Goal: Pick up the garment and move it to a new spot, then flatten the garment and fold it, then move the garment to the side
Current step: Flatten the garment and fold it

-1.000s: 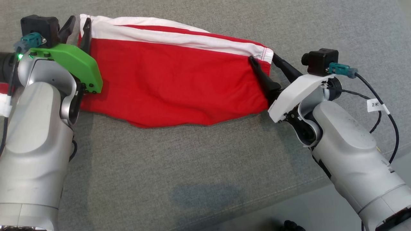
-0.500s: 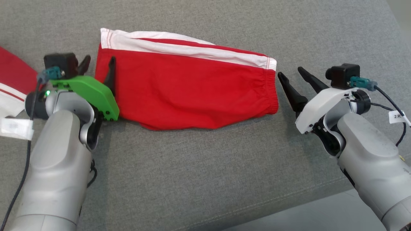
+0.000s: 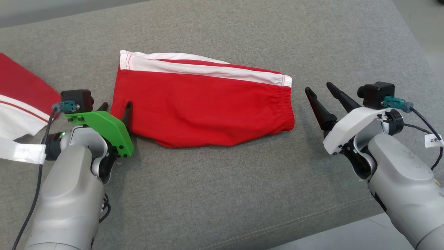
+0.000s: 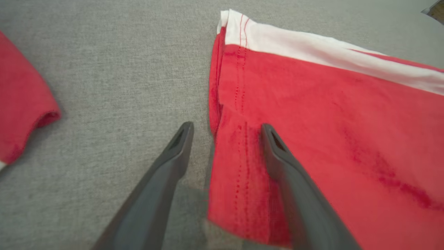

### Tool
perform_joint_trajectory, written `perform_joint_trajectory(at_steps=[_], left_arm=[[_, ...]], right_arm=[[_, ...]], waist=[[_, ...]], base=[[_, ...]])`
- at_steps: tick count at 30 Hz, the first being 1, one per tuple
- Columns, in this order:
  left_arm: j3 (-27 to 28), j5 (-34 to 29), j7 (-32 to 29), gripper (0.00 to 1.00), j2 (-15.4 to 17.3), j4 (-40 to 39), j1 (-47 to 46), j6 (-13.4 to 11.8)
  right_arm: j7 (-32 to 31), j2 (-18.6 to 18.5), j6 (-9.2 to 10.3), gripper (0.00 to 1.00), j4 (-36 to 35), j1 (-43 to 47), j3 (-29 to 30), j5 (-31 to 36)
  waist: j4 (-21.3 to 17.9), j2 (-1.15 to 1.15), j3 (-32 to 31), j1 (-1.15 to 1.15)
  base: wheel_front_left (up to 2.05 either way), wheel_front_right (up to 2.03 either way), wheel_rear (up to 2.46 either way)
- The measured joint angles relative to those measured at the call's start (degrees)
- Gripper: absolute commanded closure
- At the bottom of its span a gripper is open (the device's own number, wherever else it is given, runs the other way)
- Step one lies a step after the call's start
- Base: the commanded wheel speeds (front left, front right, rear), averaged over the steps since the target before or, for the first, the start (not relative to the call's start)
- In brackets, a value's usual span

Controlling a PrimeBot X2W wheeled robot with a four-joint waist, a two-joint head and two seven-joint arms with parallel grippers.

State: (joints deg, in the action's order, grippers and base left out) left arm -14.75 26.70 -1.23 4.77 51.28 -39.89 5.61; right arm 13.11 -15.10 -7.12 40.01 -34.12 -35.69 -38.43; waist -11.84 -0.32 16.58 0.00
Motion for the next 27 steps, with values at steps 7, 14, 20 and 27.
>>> perform_joint_trajectory(at_steps=[7, 14, 20, 27], left_arm=[[-0.2, 0.9, -1.8, 0.75, -0.5, 1.9, 0.0, 0.4], [-0.1, 1.9, -1.8, 1.0, -0.8, 2.8, 0.0, 0.5], [0.8, 4.2, 1.0, 1.0, -2.0, 2.8, 1.5, 1.0], [1.6, 5.7, 5.1, 1.0, -2.5, 1.8, 6.8, 1.2]], right_arm=[[0.5, -1.1, 0.0, 0.0, -1.4, 0.6, 0.6, -0.4], [0.8, -1.4, 0.0, 0.0, -2.3, 1.0, 1.2, -0.4], [1.0, -2.2, 0.0, 0.0, -2.9, 2.9, 1.9, -0.4], [1.0, -2.6, 0.0, 0.0, -2.9, 5.8, 3.1, -1.0]], waist=[[-1.0, 0.0, -0.8, 0.0], [-1.2, 0.0, -1.5, 0.0], [-0.2, 0.0, -2.8, 0.0], [1.8, 0.0, -4.8, 0.0]], base=[[0.0, 0.0, 0.0], [0.0, 0.0, 0.0], [0.0, 0.0, 0.0], [0.0, 0.0, 0.0]])
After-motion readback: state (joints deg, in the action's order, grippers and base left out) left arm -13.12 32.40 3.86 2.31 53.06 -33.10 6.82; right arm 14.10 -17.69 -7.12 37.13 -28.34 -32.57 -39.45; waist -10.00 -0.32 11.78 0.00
